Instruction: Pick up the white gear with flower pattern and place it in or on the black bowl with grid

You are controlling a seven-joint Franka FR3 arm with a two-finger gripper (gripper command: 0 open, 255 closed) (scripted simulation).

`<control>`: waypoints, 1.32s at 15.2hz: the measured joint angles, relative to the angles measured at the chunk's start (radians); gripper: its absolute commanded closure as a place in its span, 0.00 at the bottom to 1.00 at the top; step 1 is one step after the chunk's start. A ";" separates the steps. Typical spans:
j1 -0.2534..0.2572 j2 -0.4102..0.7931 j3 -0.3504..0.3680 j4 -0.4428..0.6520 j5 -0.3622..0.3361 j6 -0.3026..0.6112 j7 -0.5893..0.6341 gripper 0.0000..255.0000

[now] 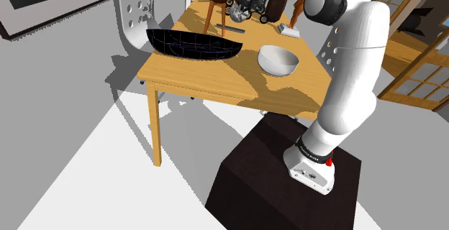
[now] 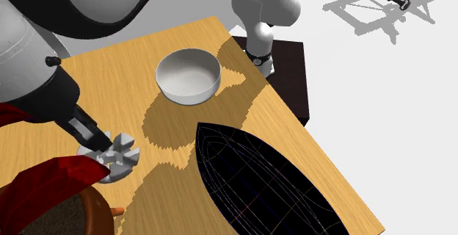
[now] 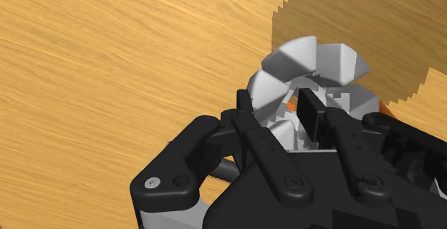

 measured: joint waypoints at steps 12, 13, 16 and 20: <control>0.083 -0.064 0.020 0.014 -0.022 -0.074 0.100 1.00; 0.099 -0.078 0.024 -0.002 -0.027 -0.071 0.118 1.00; 0.161 -0.149 0.043 -0.098 -0.049 -0.041 0.187 1.00; 0.222 -0.183 0.070 -0.124 -0.064 -0.047 0.271 1.00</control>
